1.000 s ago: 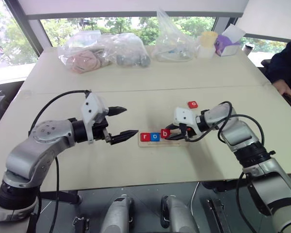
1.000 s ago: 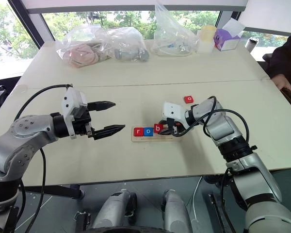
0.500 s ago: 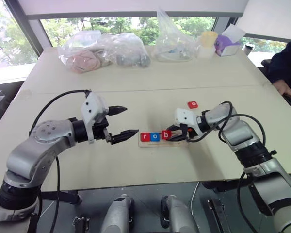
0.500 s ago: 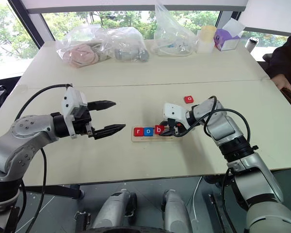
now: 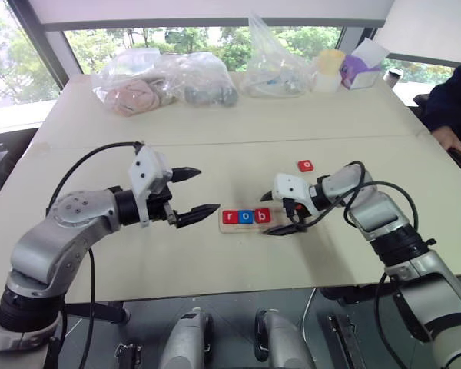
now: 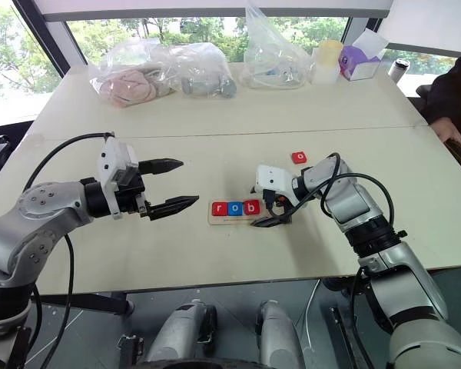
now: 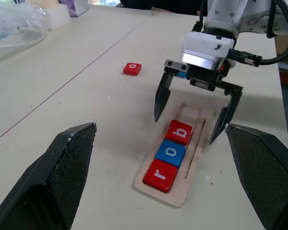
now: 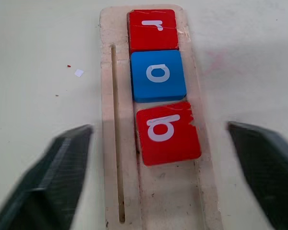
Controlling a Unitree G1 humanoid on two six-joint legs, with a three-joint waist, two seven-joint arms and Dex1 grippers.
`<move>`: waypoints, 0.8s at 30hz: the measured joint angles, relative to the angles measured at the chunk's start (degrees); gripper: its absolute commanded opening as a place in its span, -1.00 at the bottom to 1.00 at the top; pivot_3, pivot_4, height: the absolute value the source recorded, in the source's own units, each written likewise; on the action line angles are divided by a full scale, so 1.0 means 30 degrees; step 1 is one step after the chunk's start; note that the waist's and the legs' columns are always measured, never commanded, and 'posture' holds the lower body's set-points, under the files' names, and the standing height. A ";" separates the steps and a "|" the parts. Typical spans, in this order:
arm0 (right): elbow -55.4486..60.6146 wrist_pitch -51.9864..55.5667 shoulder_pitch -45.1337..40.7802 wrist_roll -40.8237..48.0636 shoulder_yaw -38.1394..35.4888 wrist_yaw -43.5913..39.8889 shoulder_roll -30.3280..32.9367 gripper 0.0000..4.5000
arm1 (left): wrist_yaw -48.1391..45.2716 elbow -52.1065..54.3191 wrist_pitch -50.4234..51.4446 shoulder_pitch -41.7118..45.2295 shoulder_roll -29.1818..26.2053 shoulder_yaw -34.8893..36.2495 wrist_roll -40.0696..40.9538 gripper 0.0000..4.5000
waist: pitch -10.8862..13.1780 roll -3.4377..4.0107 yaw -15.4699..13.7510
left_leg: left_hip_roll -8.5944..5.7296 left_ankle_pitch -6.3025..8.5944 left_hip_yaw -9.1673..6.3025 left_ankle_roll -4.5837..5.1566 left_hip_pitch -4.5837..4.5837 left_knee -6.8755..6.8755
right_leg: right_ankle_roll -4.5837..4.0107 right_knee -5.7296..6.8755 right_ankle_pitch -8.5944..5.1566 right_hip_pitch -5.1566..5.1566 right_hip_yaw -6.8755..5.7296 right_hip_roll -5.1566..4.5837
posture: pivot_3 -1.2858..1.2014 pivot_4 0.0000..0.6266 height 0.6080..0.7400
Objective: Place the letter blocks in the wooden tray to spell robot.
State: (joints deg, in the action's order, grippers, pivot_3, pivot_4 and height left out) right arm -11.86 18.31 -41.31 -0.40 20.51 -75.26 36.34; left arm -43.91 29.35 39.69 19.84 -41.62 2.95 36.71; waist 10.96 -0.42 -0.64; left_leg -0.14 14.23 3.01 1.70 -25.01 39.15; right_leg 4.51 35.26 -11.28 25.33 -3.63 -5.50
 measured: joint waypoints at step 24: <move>-0.3689 0.5211 -0.1741 -0.0357 -0.6388 1.3579 -0.2503 0.97 | 0.0078 0.0009 -0.0051 -0.0001 0.0382 -0.0184 0.0002 1.00 | -0.0003 0.0003 0.0103 | 0.0009 -0.0006 0.0008 -0.0011 0.0000 -0.0013 | -0.0005 0.0013 0.0002 0.0008 0.0006 0.0004 | 0.03 -0.52 0.77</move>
State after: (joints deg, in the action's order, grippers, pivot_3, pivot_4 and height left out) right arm -22.93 33.94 -46.53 -1.47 1.35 -34.52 28.83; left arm -43.68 29.38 39.53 19.84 -40.48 2.40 36.71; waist 10.95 -0.42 -0.34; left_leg -0.11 14.22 3.04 1.67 -25.02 39.11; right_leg 4.50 35.30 -11.28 25.35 -3.61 -5.49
